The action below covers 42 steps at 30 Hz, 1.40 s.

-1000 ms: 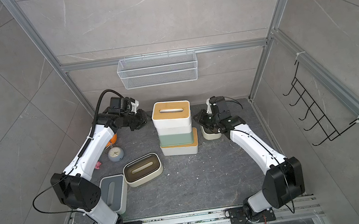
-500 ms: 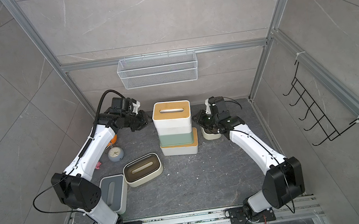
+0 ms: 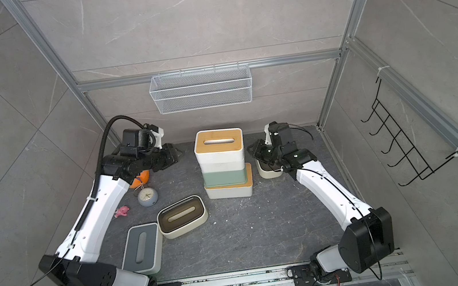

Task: Stack the tissue boxes
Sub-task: Pick up the tissue box from the center of the board.

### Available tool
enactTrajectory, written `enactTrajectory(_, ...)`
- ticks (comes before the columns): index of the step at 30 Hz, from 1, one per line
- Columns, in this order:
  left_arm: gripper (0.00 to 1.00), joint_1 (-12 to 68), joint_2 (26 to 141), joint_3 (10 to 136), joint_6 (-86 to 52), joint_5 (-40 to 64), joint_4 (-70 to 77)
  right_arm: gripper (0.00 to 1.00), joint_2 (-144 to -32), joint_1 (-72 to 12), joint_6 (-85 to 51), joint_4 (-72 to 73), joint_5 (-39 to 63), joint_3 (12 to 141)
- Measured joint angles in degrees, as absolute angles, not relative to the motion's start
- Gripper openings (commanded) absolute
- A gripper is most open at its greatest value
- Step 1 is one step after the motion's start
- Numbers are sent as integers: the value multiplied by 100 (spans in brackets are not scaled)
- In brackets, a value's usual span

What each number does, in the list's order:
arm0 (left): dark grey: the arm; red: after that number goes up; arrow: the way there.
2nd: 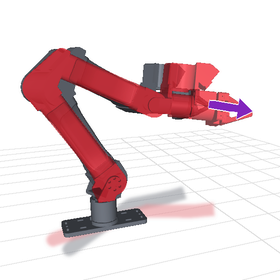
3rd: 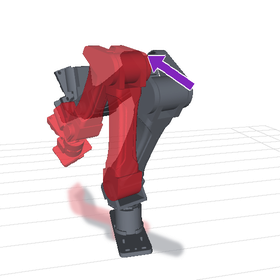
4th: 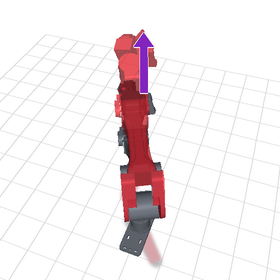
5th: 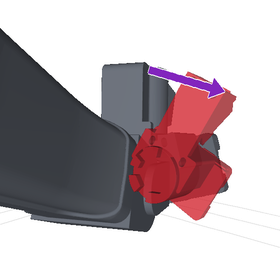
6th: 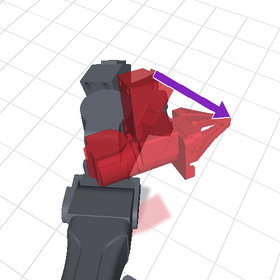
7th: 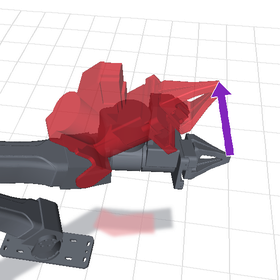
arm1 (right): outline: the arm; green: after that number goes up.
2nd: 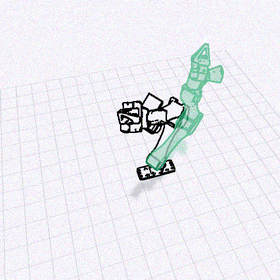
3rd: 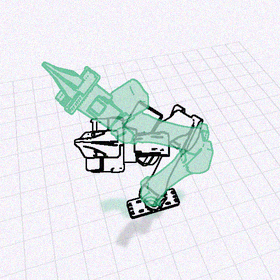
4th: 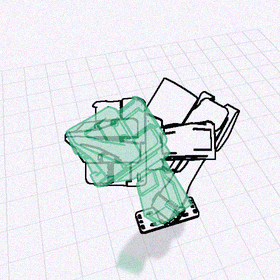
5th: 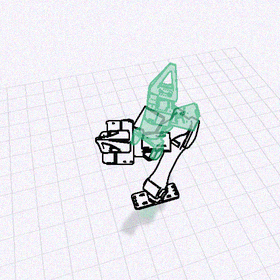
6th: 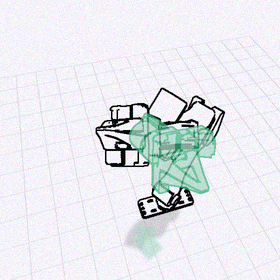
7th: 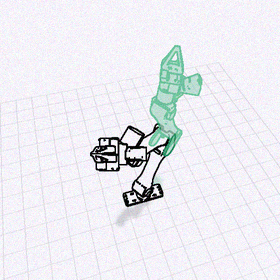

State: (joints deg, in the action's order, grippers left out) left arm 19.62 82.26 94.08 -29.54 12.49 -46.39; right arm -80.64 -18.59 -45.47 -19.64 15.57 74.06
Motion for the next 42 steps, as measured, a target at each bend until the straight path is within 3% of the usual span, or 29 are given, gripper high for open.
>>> enactTrajectory(2, 65, 1962, 7841, 9048, -2928, 1142, -4668, 35, -7946, -1859, -4512, -1977, 1535, 7325)
enactTrajectory(9, 99, 1957, 6149, 7218, -3011, 427, -5072, 59, -7196, -1852, -4366, -2053, 1426, 6711)
enactTrajectory(14, 100, 1949, 4899, 6018, -3531, -207, -5542, 74, -6663, -1852, -4259, -2112, 1455, 6292)
enactTrajectory(17, 100, 1918, 4436, 5450, -4023, -545, -5802, 88, -6508, -1852, -4198, -2123, 1529, 6090)
enactTrajectory(21, 100, 1857, 4156, 4831, -4598, -880, -5918, 98, -6351, -1852, -4128, -2126, 1671, 5793)
enactTrajectory(31, 99, 1315, 4064, 4010, -5258, -1347, -5728, 100, -5977, -1852, -4069, -2165, 1944, 5277)
enactTrajectory(42, 99, 117, 4091, 3273, -5286, -871, -4847, 100, -5979, -1852, -4091, -2150, 2178, 5046)
